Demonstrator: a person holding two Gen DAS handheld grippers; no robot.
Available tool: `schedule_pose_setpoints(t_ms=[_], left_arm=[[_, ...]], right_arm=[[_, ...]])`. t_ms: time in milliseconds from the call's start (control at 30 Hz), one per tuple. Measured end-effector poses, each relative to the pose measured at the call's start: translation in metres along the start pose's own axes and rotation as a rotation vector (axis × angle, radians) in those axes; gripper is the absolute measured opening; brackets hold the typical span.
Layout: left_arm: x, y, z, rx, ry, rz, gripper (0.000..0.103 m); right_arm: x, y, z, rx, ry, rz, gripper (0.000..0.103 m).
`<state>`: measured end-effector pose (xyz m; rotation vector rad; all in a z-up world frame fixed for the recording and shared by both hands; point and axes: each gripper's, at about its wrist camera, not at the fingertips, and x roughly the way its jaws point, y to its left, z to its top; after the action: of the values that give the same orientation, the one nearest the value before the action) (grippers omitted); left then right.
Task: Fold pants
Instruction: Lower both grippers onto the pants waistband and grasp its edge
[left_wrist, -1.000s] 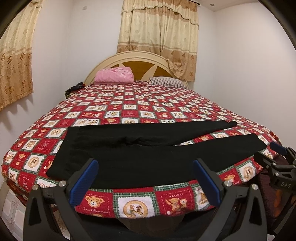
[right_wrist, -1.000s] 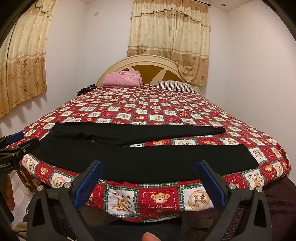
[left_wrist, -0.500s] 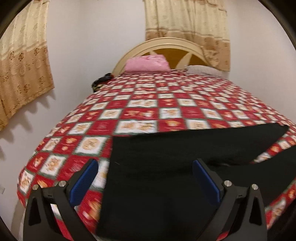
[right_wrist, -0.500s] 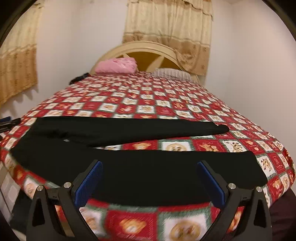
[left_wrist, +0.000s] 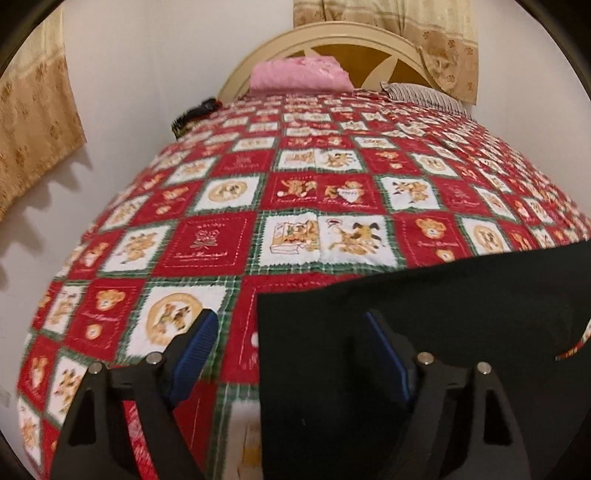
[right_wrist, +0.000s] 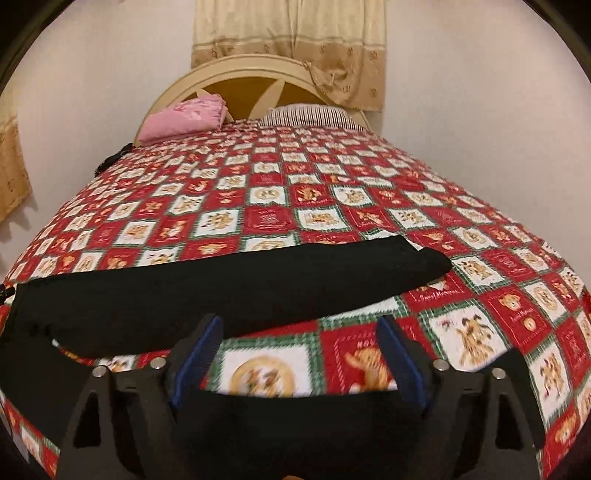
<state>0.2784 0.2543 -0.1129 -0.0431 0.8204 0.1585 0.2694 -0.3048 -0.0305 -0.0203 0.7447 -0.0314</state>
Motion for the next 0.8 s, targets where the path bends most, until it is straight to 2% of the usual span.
schedule_pose_setpoints(t_ms=[100, 133, 267, 433, 500, 533, 567, 633, 700, 800], left_arm=[[0.017, 0.012, 0.007, -0.038, 0.032, -0.032, 0.079], [0.022, 0.014, 0.008, -0.045, 0.044, -0.056, 0.073], [0.038, 0.016, 0.009, -0.070, 0.100, -0.119, 0.059], [0.045, 0.011, 0.008, -0.049, 0.108, -0.135, 0.050], [0.044, 0.013, 0.008, -0.045, 0.103, -0.159, 0.040], [0.043, 0.015, 0.009, -0.048, 0.101, -0.188, 0.030], [0.043, 0.016, 0.010, -0.054, 0.101, -0.206, 0.023], [0.042, 0.016, 0.009, -0.044, 0.099, -0.237, 0.017], [0.041, 0.013, 0.009, -0.028, 0.095, -0.231, 0.017], [0.044, 0.011, 0.010, -0.019, 0.098, -0.228, 0.017]], right_arm=[[0.015, -0.009, 0.008, 0.007, 0.012, -0.015, 0.085], [0.020, -0.013, 0.011, 0.009, 0.016, -0.020, 0.085], [0.034, -0.022, 0.018, 0.000, 0.028, -0.039, 0.085], [0.051, -0.045, 0.033, 0.051, 0.046, -0.030, 0.085], [0.059, -0.055, 0.040, 0.054, 0.049, -0.057, 0.085], [0.065, -0.060, 0.044, 0.054, 0.057, -0.071, 0.085], [0.070, -0.066, 0.046, 0.056, 0.066, -0.081, 0.083], [0.084, -0.082, 0.051, 0.088, 0.099, -0.091, 0.070], [0.096, -0.098, 0.055, 0.130, 0.128, -0.098, 0.063], [0.109, -0.119, 0.060, 0.159, 0.150, -0.119, 0.064]])
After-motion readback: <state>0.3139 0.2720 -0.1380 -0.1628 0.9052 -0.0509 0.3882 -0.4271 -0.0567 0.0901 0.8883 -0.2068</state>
